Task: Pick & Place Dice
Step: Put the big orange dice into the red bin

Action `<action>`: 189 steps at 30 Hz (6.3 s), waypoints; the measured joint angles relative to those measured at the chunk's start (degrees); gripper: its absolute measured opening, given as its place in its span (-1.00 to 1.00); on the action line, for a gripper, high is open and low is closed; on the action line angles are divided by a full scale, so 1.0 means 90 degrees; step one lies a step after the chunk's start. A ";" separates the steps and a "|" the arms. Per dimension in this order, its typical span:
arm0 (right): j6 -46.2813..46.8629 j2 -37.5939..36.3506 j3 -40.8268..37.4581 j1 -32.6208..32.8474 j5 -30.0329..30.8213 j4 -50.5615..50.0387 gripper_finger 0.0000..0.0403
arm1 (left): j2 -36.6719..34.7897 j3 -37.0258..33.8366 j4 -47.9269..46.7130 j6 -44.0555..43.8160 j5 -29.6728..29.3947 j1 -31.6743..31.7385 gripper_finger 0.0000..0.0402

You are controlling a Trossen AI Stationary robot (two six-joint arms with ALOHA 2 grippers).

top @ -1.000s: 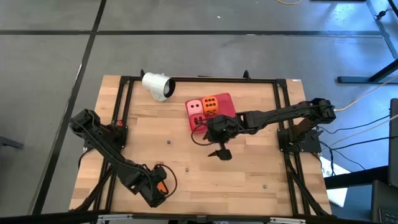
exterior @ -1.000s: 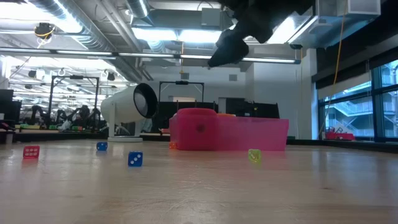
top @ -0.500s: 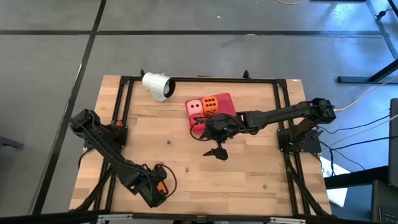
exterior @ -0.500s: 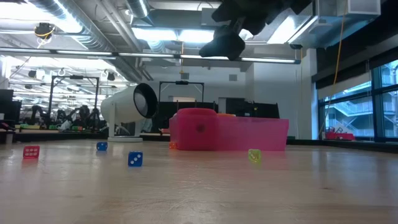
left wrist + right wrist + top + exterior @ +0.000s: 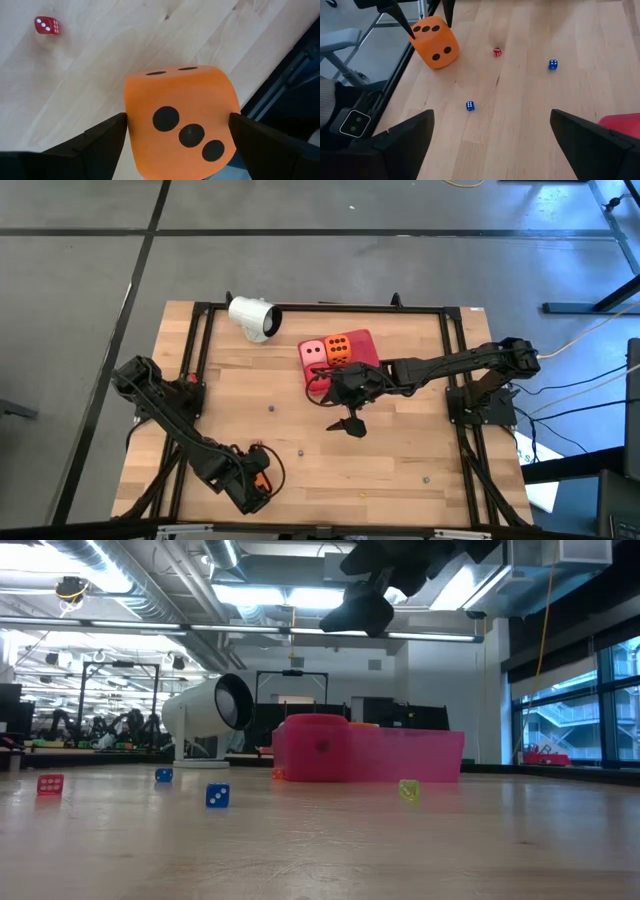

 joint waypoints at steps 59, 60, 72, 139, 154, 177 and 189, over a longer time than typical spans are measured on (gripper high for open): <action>-0.0005 0.0000 0.0000 -0.0002 -0.0002 -0.0001 0.97 | -0.0012 0.0002 0.0174 -0.0726 -0.0120 -0.0053 0.72; -0.0005 0.0000 0.0000 0.0000 -0.0002 0.0000 0.97 | -0.0012 0.0002 0.0160 -0.0726 -0.0118 -0.0053 0.72; -0.0005 0.0000 0.0000 -0.0002 -0.0002 -0.0001 0.97 | -0.0027 0.0010 -0.0537 -0.0587 -0.0175 -0.0036 0.96; -0.0005 0.0000 0.0000 -0.0001 -0.0003 0.0000 0.97 | 0.1452 0.2273 -0.1896 -0.0265 0.0506 0.0066 0.99; -0.0005 0.0000 0.0000 -0.0002 -0.0002 0.0000 0.97 | 0.1452 0.2263 -0.1836 0.0010 0.0453 0.0066 0.99; -0.0005 0.0000 0.0000 0.0000 -0.0002 0.0000 0.97 | 0.1727 0.2076 -0.1674 0.0107 0.0560 0.0044 0.99; -0.0005 0.0000 0.0000 -0.0001 -0.0003 0.0002 0.97 | 0.1778 0.2067 -0.1711 0.0253 0.0542 0.0044 0.99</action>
